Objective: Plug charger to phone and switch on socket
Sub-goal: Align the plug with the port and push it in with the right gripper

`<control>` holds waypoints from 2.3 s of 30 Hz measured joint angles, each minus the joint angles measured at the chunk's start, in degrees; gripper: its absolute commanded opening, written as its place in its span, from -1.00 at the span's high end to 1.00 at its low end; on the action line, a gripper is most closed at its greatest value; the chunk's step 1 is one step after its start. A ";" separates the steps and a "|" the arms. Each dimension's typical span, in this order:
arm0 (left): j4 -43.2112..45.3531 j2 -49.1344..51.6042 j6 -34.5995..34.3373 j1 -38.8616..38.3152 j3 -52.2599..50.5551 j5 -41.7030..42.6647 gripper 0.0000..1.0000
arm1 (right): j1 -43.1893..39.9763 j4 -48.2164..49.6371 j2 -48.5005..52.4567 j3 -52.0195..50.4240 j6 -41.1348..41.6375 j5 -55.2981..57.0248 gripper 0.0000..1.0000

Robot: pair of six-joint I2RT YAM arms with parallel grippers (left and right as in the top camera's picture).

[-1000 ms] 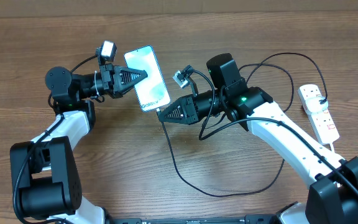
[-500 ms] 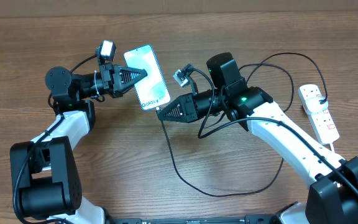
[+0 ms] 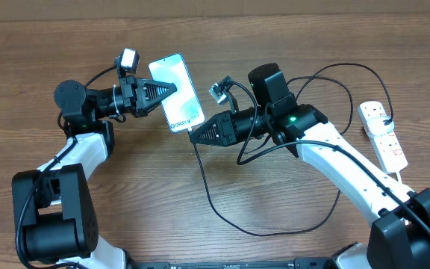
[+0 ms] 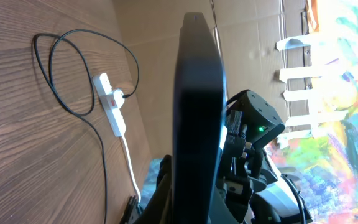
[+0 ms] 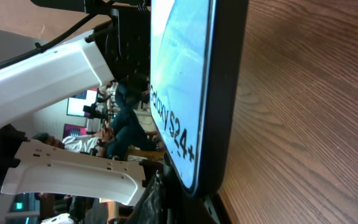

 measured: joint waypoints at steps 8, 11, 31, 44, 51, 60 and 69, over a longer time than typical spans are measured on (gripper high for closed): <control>0.00 0.00 -0.35 0.00 0.00 -0.24 0.91 | 0.00 0.81 0.20 0.00 0.04 -0.02 0.92; 0.00 0.00 -0.35 0.00 0.00 -0.22 0.92 | -0.02 0.85 0.22 0.00 0.07 0.00 0.92; 0.00 0.00 -0.83 0.28 0.00 -0.76 0.91 | 0.02 3.28 0.31 -0.02 0.22 1.84 0.92; 0.00 0.00 -0.96 0.92 0.33 -1.70 0.92 | 0.26 6.23 0.33 -0.02 0.35 3.52 0.63; 0.00 0.00 1.57 0.48 0.33 0.59 0.92 | 0.24 2.54 0.33 0.00 0.26 6.21 0.36; -1.86 0.00 13.92 0.44 0.33 1.40 0.92 | 0.24 -4.33 0.37 0.02 -0.72 8.96 -0.09; -10.95 0.00 22.12 0.44 0.33 0.83 0.92 | 0.26 -14.62 -2.82 0.33 -5.01 13.14 -0.50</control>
